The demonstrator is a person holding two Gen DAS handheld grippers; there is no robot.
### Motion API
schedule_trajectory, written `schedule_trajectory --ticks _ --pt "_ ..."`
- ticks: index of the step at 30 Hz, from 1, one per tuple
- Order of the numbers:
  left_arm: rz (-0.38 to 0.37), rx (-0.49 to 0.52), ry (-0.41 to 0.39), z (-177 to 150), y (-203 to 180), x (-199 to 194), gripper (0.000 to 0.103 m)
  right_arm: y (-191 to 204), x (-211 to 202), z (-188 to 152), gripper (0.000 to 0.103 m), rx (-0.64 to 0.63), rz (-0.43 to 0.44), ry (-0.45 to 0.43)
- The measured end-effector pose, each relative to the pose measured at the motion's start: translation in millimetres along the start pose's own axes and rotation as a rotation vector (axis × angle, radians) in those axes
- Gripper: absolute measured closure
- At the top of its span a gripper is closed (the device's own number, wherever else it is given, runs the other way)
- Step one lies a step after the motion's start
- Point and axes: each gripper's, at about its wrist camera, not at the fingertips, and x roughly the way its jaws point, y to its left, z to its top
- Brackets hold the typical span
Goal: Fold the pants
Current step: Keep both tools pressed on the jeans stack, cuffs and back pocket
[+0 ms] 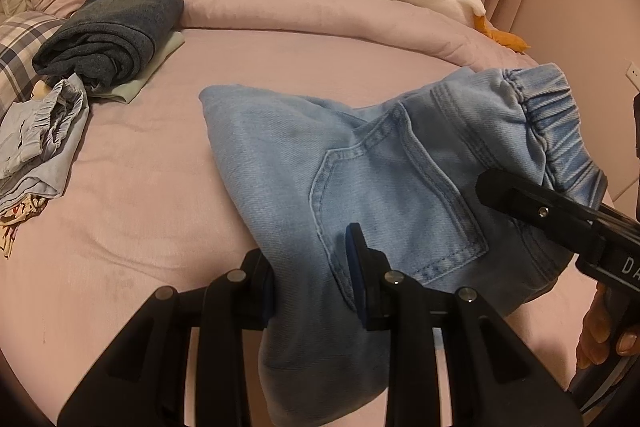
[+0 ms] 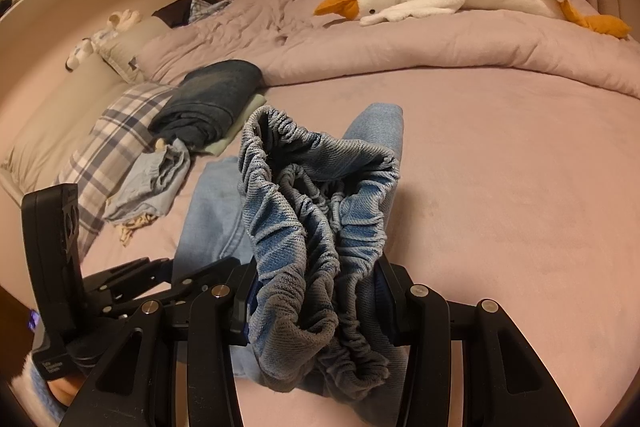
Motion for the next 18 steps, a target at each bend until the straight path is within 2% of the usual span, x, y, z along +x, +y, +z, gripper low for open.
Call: schedule_trajectory --ticks 18 --pt "0.008 0.000 0.039 0.2 8.3 20.2 0.075 -4.4 19.7 1.9 0.055 0.010 0.000 0.029"
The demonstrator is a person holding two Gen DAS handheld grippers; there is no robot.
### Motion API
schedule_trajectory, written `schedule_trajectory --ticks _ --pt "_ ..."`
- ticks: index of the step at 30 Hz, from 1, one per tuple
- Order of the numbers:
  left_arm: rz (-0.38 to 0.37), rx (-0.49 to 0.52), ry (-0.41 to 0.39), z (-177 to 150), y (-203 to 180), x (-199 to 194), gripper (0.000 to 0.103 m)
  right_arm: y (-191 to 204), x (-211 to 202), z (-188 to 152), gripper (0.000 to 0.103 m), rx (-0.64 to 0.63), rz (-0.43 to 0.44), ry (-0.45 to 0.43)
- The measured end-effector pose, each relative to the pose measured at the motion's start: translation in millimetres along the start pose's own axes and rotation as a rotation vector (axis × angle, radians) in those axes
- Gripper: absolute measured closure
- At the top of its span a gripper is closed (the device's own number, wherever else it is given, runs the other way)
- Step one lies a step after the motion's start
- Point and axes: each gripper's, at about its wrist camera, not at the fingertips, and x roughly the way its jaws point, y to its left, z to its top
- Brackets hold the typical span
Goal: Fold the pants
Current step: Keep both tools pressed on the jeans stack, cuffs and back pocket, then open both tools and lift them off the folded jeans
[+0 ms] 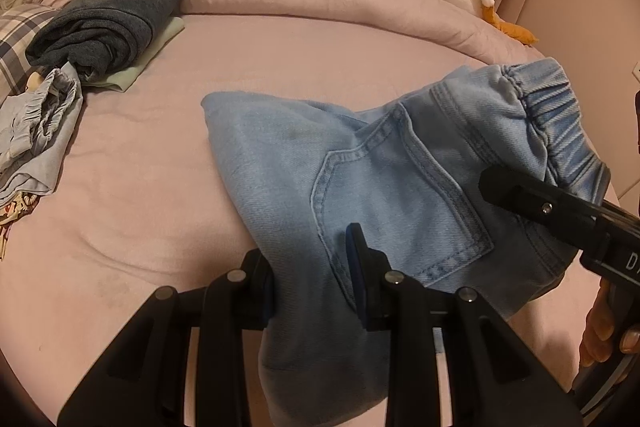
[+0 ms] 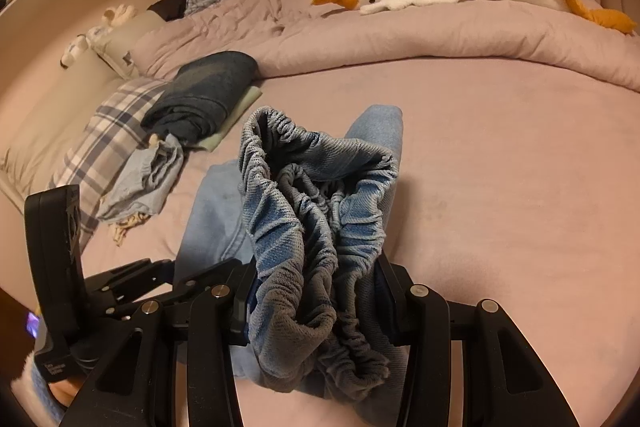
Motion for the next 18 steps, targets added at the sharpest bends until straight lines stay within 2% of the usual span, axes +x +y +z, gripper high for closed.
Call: schedule_trajectory --ticks 8,15,18 --pt "0.010 -0.014 0.026 0.6 9.4 11.2 0.072 -11.9 12.0 1.1 0.055 0.021 0.024 0.036" --pt "0.033 -0.014 0.035 -0.9 10.3 16.8 0.058 -40.1 24.1 -3.2 0.055 0.126 0.035 0.081" --pt "0.039 -0.009 0.034 -1.7 9.6 16.6 0.055 -45.1 25.2 -6.7 0.050 0.138 0.019 0.094"
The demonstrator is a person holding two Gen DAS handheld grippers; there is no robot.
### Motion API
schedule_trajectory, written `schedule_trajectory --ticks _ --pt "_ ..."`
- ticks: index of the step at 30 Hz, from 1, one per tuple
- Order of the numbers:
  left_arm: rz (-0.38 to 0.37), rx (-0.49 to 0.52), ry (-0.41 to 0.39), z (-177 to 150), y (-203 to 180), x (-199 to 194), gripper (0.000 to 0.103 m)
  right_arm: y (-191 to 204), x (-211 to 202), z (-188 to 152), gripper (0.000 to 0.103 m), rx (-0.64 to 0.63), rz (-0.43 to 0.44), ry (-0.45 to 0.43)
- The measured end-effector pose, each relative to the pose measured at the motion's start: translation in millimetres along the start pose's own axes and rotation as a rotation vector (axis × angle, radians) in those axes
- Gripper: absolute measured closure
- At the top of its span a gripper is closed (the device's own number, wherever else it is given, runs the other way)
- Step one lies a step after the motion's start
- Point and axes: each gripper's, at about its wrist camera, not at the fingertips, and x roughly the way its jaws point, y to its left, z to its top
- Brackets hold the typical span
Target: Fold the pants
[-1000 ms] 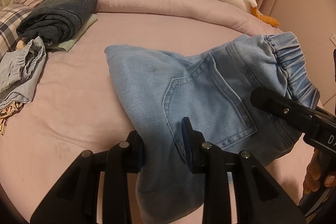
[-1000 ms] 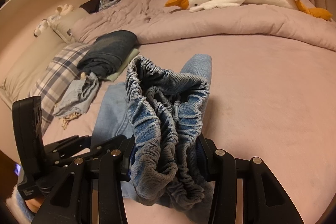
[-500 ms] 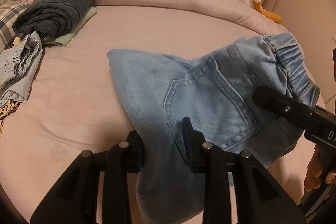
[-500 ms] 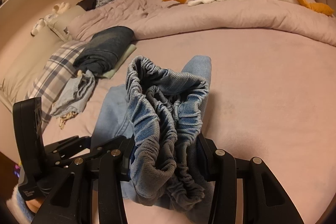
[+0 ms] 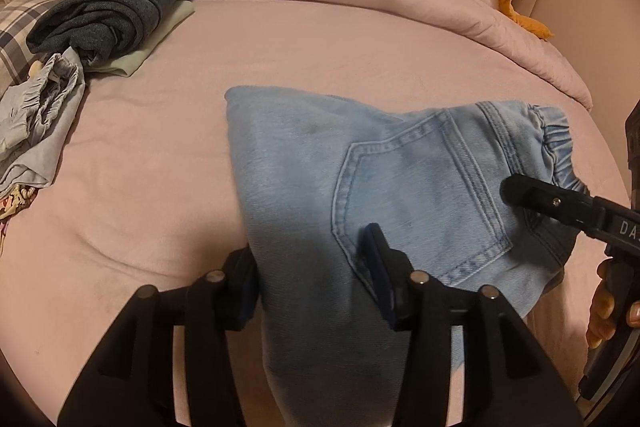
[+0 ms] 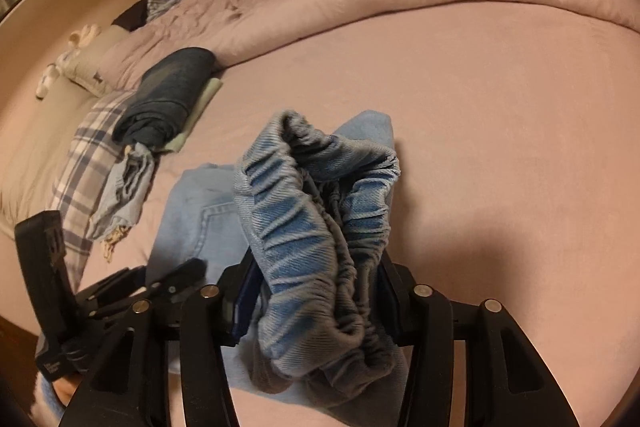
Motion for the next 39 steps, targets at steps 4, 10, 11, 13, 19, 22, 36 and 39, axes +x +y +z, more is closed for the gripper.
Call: schedule_trajectory --ticks 4,10,11,13,19,22,36,39 --pt "0.014 0.009 0.000 -2.4 -0.7 -2.1 0.047 -7.5 0.4 -1.9 0.044 0.030 0.001 0.014" --pt "0.012 0.015 0.007 -13.3 3.3 -8.6 0.041 -16.0 -5.3 -7.0 0.037 0.044 -0.013 0.029" --pt "0.015 0.016 0.006 -15.0 2.6 -9.7 0.041 -17.7 -6.6 -8.4 0.037 0.047 -0.014 0.031" --pt "0.022 0.020 0.006 -20.1 3.6 -11.9 0.038 -20.7 -9.3 -11.3 0.036 0.050 -0.019 0.040" --pt "0.037 0.007 0.024 -30.1 5.3 -15.6 0.038 -26.0 -10.9 -23.6 0.034 0.047 -0.067 0.075" --pt "0.045 0.010 0.004 -33.2 2.4 -29.8 0.038 -23.2 -6.0 -26.6 0.031 0.017 -0.123 0.103" --pt "0.125 0.045 -0.108 -40.4 -25.1 -126.9 0.001 25.4 -91.0 -38.6 0.003 -0.185 -0.152 -0.053" --pt "0.191 0.075 -0.129 -45.2 -33.7 -144.4 0.001 30.2 -106.5 -41.3 0.002 -0.203 -0.160 -0.065"
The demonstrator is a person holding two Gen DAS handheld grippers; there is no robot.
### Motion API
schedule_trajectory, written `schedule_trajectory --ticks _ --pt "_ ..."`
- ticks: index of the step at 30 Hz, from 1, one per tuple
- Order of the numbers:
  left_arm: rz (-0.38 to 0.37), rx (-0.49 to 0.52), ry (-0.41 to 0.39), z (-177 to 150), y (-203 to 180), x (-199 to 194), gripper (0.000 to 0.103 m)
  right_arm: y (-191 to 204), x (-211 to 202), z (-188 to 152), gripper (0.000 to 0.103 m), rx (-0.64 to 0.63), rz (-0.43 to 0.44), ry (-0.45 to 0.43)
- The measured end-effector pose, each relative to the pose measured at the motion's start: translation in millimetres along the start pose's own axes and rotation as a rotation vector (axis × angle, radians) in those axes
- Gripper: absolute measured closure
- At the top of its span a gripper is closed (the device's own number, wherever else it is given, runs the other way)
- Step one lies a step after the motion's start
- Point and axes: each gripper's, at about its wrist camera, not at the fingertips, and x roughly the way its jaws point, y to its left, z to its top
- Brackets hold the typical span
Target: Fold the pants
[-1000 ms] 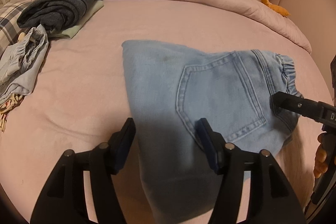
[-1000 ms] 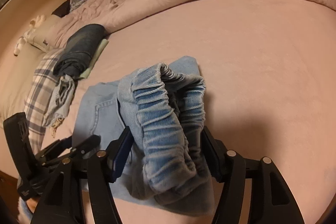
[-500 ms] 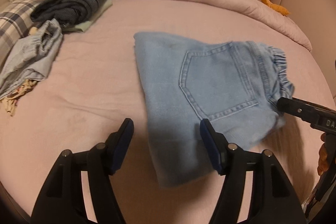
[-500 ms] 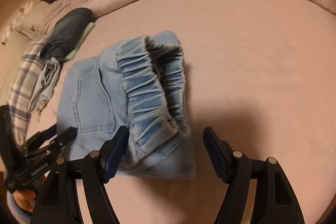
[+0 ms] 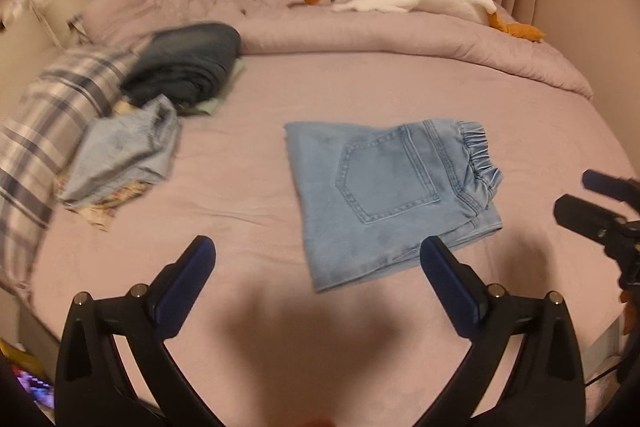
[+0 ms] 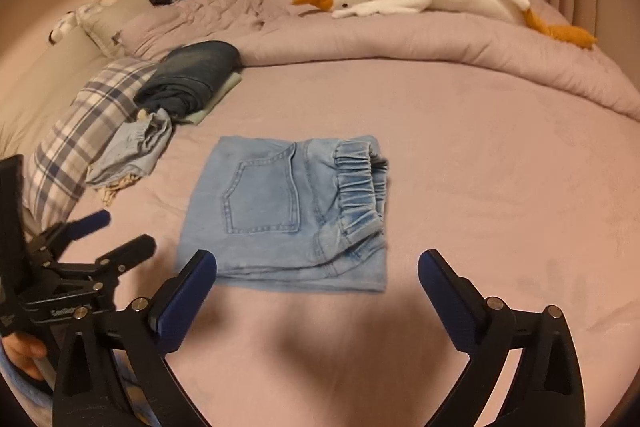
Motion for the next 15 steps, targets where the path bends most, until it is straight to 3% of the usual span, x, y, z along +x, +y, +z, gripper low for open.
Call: schedule_trajectory --ticks 4,15 --pt "-0.047 -0.016 -0.017 -5.5 -2.1 -19.7 0.001 7.8 -18.7 -1.3 0.002 -0.020 -0.008 -0.026" --pt "-0.055 -0.019 -0.032 -9.9 -10.5 -36.5 0.001 25.3 -38.1 -9.5 0.002 -0.045 0.019 -0.061"
